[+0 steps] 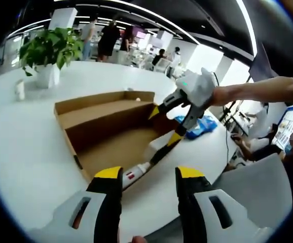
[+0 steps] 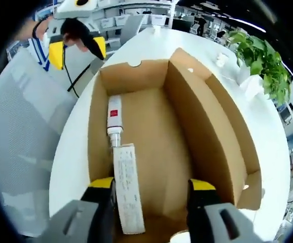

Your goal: Operate the shoe box by opening the lid, removing the specified soft item, and placing it in the target area until the item is outside and the box remains undamaged.

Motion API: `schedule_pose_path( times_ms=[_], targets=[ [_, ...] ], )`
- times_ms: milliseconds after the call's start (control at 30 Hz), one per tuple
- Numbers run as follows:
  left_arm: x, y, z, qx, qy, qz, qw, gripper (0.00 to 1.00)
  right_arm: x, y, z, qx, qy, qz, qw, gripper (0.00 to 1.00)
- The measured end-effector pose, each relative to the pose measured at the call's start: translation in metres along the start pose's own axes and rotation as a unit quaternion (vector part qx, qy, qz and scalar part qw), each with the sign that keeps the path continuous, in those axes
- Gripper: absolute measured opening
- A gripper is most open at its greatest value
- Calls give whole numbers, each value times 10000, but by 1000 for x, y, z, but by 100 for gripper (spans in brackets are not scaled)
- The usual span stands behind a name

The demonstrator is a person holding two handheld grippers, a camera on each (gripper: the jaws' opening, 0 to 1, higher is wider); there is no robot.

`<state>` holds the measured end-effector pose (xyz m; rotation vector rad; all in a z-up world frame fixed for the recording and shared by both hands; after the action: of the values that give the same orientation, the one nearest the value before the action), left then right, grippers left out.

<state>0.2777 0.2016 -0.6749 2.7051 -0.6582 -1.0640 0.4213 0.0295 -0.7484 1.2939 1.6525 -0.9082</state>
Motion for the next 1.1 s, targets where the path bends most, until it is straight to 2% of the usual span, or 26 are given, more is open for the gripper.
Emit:
schedule_pose_path(
  times_ms=[167,267,333,367,567,800,900,1100],
  targets=[
    [1,0,1,4,-24,-4,10000,42,10,0,2,23,-227,-12,9997,49],
    [2,0,1,0,-25,5,10000,42,18,-8,4,-149,-436,-162,9988,36],
    [2,0,0,-17,-8,-3,10000,42,24,-15,7,-622,-760,-243,9949,24],
    [2,1,0,-26,-3,-4,10000,42,27,-18,8,-728,-852,-284,9933,18],
    [4,0,0,-41,-2,-1,10000,42,23,-17,6,-477,-710,-258,9960,17],
    [5,-1,1,-25,-49,7,10000,42,23,-17,6,-383,-642,-162,9971,17],
    [5,-4,1,-32,-46,-6,10000,42,21,-14,6,-93,-488,-107,9987,17],
    [4,-4,1,-5,-66,-12,10000,42,11,-12,4,102,-325,19,9994,17]
  ],
)
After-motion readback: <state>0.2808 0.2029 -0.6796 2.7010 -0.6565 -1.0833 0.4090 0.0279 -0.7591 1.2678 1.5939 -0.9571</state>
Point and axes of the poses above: the point that each gripper's makers call its tool centre point, and the gripper's own axes: x roughly forward along the fingers, y roughly to its right, z roughly out of its underside, the point moved 6 cm from there along -x, roughly backward along the fingers, and after that the axes turned 8 degrees about -z, right-handed, at the moved point
